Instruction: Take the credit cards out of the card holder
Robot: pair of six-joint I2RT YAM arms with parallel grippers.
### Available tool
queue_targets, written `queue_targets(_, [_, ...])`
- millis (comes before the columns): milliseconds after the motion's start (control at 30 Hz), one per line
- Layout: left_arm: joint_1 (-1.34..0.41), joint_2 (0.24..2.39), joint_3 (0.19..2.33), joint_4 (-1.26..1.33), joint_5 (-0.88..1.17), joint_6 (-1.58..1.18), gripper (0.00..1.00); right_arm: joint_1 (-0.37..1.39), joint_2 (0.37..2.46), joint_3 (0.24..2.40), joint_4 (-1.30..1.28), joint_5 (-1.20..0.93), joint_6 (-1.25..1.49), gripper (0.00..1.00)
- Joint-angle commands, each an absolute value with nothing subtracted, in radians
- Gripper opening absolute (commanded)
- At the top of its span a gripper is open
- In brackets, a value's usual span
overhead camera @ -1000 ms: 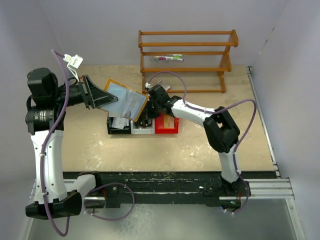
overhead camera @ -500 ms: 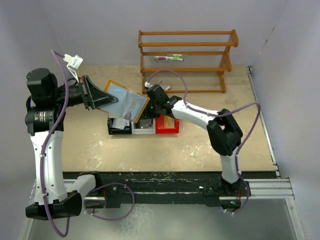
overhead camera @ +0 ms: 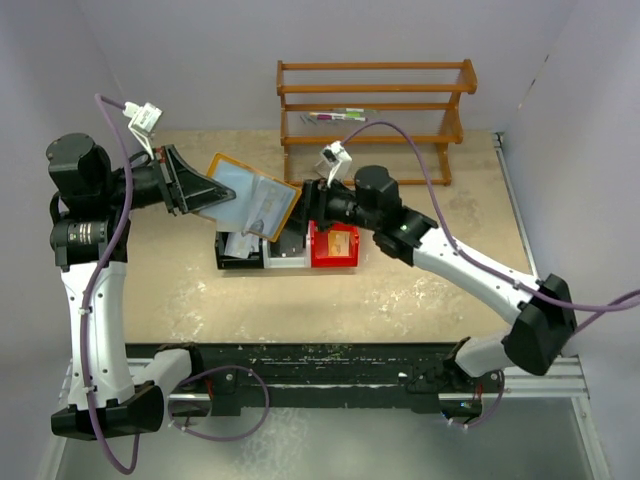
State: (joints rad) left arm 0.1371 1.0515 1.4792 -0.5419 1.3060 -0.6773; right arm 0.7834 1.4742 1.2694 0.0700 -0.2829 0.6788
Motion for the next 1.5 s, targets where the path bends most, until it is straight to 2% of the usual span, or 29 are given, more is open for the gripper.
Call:
queue_targets(0, [0.144,1.049,1.476,-0.397,1.345,-0.801,0.00,0.782,1.384,1.076,0.421,-0.558,0.728,0.84])
queue_targets(167, [0.144,1.049,1.457,-0.332,1.359,-0.884,0.00,0.782,1.336,0.917,0.804,-0.765,0.853,0.82])
queue_targets(267, [0.144,1.045,1.442,-0.297,1.363,-0.921,0.00,0.781,1.336,0.902,0.968,-0.775,0.943,0.81])
queue_targets(433, [0.145,1.042,1.426,-0.288,1.371,-0.936,0.00,0.781,1.362,0.946,1.123,-0.729,1.037,0.80])
queue_targets(633, [0.145,1.033,1.407,-0.286,1.373,-0.942,0.00,0.781,1.400,0.999,1.148,-0.650,1.078,0.76])
queue_targets(733, [0.144,1.026,1.395,-0.287,1.373,-0.943,0.00,0.781,1.406,1.039,1.162,-0.625,1.088,0.69])
queue_targets(900, [0.144,1.020,1.370,-0.310,1.376,-0.916,0.00,0.781,1.407,1.052,1.155,-0.624,1.098,0.47])
queue_targets(1067, [0.144,1.023,1.352,-0.396,1.366,-0.809,0.01,0.781,1.399,1.058,1.109,-0.639,1.098,0.16])
queue_targets(1167, [0.149,1.053,1.400,-0.557,1.328,-0.627,0.31,0.781,1.386,1.073,0.982,-0.688,1.065,0.03])
queue_targets(1233, [0.150,1.084,1.489,-0.753,1.216,-0.437,0.56,0.778,1.364,1.122,0.721,-0.644,0.954,0.00])
queue_targets(1267, [0.150,1.096,1.533,-0.825,1.142,-0.355,0.62,0.778,1.359,1.165,0.546,-0.603,0.843,0.00])
queue_targets(1367, [0.150,1.095,1.612,-0.898,0.895,-0.214,0.73,0.778,1.374,1.283,0.145,-0.489,0.706,0.00])
queue_targets(1467, [0.150,1.042,1.594,-0.828,0.711,-0.150,0.81,0.779,1.397,1.349,-0.045,-0.355,0.622,0.00])
